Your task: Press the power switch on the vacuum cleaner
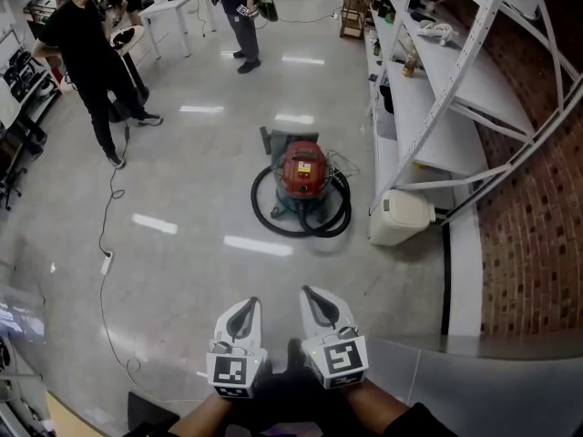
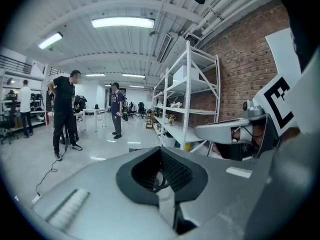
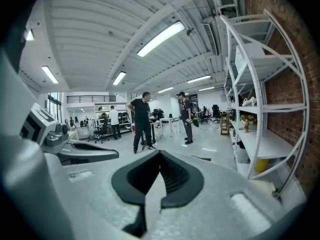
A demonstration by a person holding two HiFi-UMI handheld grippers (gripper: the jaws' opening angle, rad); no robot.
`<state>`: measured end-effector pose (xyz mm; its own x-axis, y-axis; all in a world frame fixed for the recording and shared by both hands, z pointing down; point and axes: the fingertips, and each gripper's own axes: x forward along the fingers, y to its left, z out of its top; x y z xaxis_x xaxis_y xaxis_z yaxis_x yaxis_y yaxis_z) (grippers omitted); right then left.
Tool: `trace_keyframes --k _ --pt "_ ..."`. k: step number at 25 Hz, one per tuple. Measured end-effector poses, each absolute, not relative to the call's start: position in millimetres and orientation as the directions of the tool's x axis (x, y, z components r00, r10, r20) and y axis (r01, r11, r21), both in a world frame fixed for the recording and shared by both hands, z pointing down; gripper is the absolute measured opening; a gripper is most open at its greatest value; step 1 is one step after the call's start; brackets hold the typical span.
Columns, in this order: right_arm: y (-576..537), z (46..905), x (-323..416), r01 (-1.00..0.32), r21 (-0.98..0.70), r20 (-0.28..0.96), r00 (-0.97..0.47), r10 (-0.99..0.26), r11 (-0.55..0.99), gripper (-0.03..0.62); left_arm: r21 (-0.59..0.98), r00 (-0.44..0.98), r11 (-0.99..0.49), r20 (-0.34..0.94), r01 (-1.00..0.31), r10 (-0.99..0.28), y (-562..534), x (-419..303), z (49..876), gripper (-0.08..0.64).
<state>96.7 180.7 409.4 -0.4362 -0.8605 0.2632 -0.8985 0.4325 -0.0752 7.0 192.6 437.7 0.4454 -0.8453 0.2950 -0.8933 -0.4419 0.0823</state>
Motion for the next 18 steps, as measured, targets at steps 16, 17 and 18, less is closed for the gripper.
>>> trace_keyframes --k 16,17,18 --pt "217.8 412.1 83.7 -0.913 -0.054 0.284 -0.403 -0.870 0.405 -0.008 0.020 0.456 -0.467 0.263 -0.884 -0.851 216.0 -14.0 427.2 0.015" --pt "219.6 412.8 81.5 -0.913 -0.056 0.288 -0.402 -0.869 0.404 -0.008 0.020 0.458 -0.469 0.256 -0.883 -0.851 217.2 -15.9 426.5 0.015" --pt "221.2 412.4 79.5 -0.914 -0.056 0.291 -0.399 -0.870 0.401 -0.008 0.028 0.462 -0.470 0.250 -0.882 -0.851 218.4 -17.6 426.4 0.015"
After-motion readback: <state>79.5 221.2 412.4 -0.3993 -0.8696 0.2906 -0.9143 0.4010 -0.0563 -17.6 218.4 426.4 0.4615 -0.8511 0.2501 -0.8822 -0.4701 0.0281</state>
